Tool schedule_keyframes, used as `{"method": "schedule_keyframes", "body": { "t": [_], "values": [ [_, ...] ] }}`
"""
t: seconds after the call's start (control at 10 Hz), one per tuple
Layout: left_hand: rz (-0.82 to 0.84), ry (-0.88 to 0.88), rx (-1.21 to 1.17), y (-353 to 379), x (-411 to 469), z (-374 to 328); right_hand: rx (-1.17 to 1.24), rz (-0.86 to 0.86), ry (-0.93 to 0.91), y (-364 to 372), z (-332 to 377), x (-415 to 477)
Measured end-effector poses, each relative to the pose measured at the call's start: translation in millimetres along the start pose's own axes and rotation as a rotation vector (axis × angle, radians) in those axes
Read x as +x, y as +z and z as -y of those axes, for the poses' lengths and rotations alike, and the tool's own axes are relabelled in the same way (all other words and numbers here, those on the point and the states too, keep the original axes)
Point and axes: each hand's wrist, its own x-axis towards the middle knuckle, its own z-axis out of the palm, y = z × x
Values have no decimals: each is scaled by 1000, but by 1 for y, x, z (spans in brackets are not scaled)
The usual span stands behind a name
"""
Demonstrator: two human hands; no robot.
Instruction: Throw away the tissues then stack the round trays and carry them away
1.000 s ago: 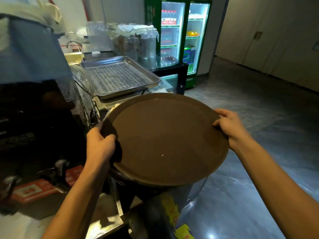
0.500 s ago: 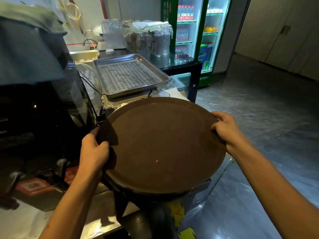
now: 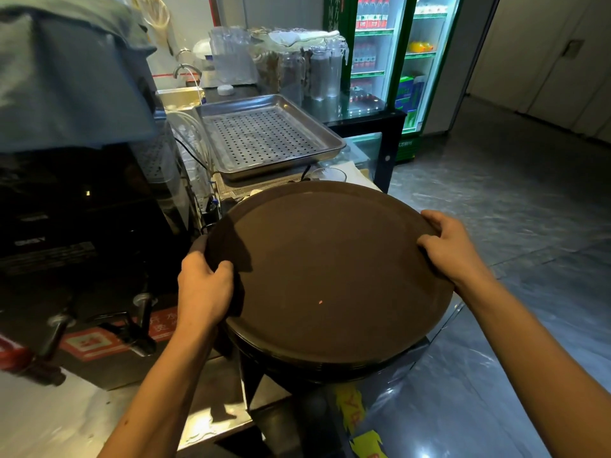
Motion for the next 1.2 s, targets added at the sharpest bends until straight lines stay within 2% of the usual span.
{"method": "schedule_keyframes", "body": {
  "t": [0.2,0.5,0.8,0.9,1.0,1.1,1.2],
  "values": [
    [39,11,-181,-6,-8,-13,-108,-52,-53,4,-6,0],
    [11,80,-145,-4,1,-9,-95,-190,-15,8,-13,3],
    [78,113,-157,-2,4,-7,-205,-141,-38,6,-8,-2],
    [122,106,-86,-4,5,-5,-272,-103,-74,6,-4,-8],
    [200,231,175,-11,0,-10,-385,-57,-116,9,0,-23],
    [245,420,279,-12,-5,-16,-435,-63,-135,9,4,-37],
    [290,619,343,-16,-8,-19,-480,-148,-145,14,9,-57]
  ]
}}
